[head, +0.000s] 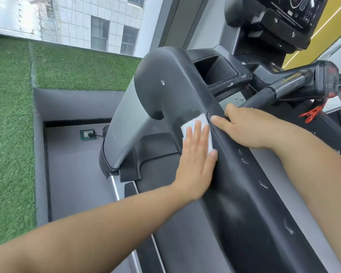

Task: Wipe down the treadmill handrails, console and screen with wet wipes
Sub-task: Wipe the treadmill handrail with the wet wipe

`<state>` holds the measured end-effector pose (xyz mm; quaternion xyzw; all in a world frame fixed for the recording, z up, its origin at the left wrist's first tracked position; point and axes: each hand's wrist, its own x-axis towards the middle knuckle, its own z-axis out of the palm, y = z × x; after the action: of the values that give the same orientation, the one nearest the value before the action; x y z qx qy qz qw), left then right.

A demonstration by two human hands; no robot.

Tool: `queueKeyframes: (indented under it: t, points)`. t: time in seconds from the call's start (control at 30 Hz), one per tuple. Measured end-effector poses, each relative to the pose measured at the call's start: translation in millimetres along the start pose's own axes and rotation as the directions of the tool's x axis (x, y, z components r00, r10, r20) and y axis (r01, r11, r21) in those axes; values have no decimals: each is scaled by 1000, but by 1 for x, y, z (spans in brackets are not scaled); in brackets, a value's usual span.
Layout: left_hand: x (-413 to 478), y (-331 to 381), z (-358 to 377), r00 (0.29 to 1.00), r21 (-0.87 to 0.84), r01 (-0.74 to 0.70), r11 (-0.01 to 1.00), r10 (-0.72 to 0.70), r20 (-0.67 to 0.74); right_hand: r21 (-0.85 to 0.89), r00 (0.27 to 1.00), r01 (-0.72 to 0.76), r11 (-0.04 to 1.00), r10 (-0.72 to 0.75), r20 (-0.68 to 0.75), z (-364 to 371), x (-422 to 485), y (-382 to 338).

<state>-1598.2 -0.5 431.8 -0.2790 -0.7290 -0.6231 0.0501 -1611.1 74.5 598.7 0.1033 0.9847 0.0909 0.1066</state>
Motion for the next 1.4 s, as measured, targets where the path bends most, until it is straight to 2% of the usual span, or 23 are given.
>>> queueKeyframes:
  t: [0.07, 0.1, 0.2, 0.27, 0.3, 0.37, 0.47, 0.53, 0.6, 0.7, 0.73, 0.8, 0.87, 0.93, 1.0, 1.07, 1.13, 1.2, 1.3, 1.33, 1.4]
  points:
    - [16, 8, -3, 993, -61, 109, 992, -112, -45, 13, 1000, 9, 1000, -9, -1, 0, -1, 2]
    - [13, 12, -1, 992, -68, 113, 991, -117, -53, 18, 1000, 15, 1000, -15, 1, 0, -2, 3]
    - [-27, 21, 14, 999, 14, -49, 999, 49, -19, 55, 999, 39, 998, -39, 0, 1, -2, 6]
    - [-56, 20, 24, 982, 89, -189, 978, 189, 10, 62, 999, 53, 997, -53, -3, 1, -3, 9]
    - [-61, 17, 26, 976, 112, -216, 970, 216, 12, 61, 998, 59, 996, -59, -5, 2, -4, 10]
    - [-50, 16, 22, 988, 97, -156, 983, 157, -7, 69, 997, 73, 995, -72, -13, 4, -4, 12]
    - [-12, 19, 13, 993, -38, 99, 994, -102, -65, 91, 997, 83, 992, -82, -15, 5, -6, 14]
    - [-1, 21, 13, 976, -85, 174, 981, -183, -118, 94, 996, 89, 992, -88, -13, 5, -6, 15]
    - [-16, 26, 19, 986, -48, 114, 992, -119, -113, 80, 995, 98, 992, -98, -8, 5, -6, 16]
    - [-49, 25, 24, 997, 13, -72, 997, 72, -25, 40, 994, 107, 994, -107, -1, 0, -3, 16]
    - [-47, 20, 21, 996, 14, -83, 996, 83, -7, 4, 995, 102, 995, -102, 3, -3, -1, 15]
    - [-21, 11, 10, 1000, -19, 3, 1000, -3, 2, -111, 997, 82, 990, -81, 5, -10, 5, 9]
    - [15, 5, -1, 987, -125, 153, 980, -158, -36, -208, 997, 58, 976, -69, -45, -16, 13, 0]
    - [36, 2, -7, 959, -238, 247, 939, -272, -78, -207, 987, 44, 977, -74, -142, -19, 24, -8]
    - [29, 1, -6, 971, -202, 208, 957, -227, -74, -150, 975, 37, 988, -69, -212, -21, 37, -16]
    - [7, 1, -4, 994, -105, 102, 989, -105, -19, -110, 977, 30, 994, -52, -208, -23, 52, -24]
    - [4, -7, -6, 998, -89, 64, 994, -62, 29, -101, 980, 18, 995, -38, -197, -25, 66, -30]
    - [29, -17, -13, 993, -154, 116, 981, -117, 4, -107, 980, 14, 994, -35, -196, -27, 77, -35]
    - [63, -25, -22, 937, -346, 311, 885, -347, -46, -99, 987, 0, 995, -16, -158, -29, 84, -41]
    - [63, -24, -22, 930, -364, 327, 872, -364, -39, -100, 990, -7, 995, -8, -143, -30, 86, -41]
    - [45, -19, -16, 959, -320, 259, 911, -282, -27, -131, 993, -3, 991, -12, -115, -31, 87, -43]
